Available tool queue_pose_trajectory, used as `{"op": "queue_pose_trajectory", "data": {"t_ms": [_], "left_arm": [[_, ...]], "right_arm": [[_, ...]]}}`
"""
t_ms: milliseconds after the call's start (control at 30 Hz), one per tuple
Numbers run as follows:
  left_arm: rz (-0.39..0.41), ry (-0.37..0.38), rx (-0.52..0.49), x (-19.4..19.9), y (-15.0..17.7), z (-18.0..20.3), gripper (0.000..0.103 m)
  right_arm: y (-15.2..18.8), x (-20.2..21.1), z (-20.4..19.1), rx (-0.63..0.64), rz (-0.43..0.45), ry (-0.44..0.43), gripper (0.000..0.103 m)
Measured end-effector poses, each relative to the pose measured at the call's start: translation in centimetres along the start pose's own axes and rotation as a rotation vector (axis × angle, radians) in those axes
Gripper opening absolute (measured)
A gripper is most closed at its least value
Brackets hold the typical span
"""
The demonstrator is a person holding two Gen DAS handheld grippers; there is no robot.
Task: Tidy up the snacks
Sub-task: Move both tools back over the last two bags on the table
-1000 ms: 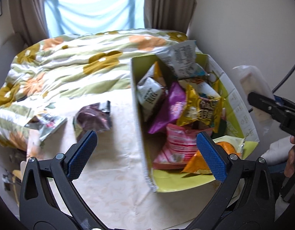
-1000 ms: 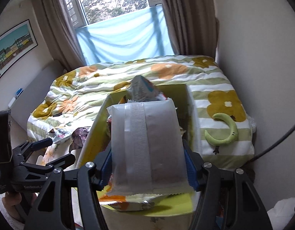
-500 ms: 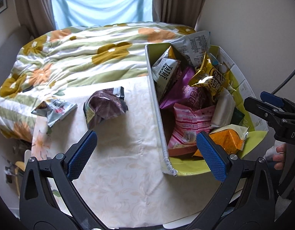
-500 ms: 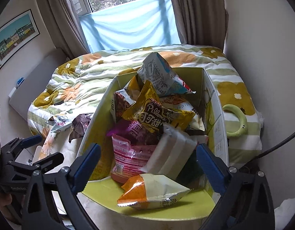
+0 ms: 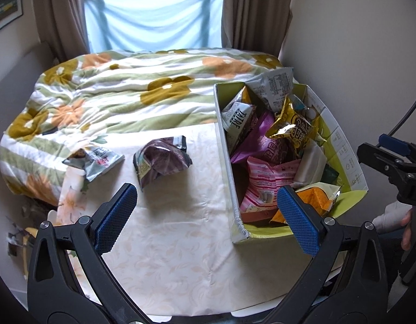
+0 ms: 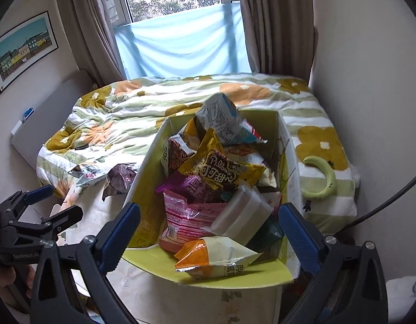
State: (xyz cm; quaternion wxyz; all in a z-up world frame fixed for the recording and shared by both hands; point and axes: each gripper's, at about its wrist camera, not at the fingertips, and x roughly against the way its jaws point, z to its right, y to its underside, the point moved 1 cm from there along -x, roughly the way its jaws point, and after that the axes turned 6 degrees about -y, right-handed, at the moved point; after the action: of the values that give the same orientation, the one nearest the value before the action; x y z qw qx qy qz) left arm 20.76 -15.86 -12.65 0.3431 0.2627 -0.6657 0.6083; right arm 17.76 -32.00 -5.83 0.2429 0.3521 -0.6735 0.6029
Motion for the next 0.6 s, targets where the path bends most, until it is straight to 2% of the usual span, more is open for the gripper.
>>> {"op": "queue_pose_trajectory", "data": {"t_ms": [267, 467, 600], "left_arm": [[0.074, -0.069, 0.101, 3.7, 1.1, -3.5, 0.103], [0.082, -0.138, 0.18, 5.3, 2.7, -8.2, 0.103], [0.078, -0.158, 0.208, 5.5, 3.4, -11.9, 0.103]], "right_arm": [[-0.4, 2.0, -2.8, 0.059, 0.058, -0.044, 0.102], [-0.4, 0.8, -6.4, 0.112, 0.058, -0.119, 0.102], [-0.3, -0.4, -9.9, 0.128, 0.054, -0.153, 0.102]]}}
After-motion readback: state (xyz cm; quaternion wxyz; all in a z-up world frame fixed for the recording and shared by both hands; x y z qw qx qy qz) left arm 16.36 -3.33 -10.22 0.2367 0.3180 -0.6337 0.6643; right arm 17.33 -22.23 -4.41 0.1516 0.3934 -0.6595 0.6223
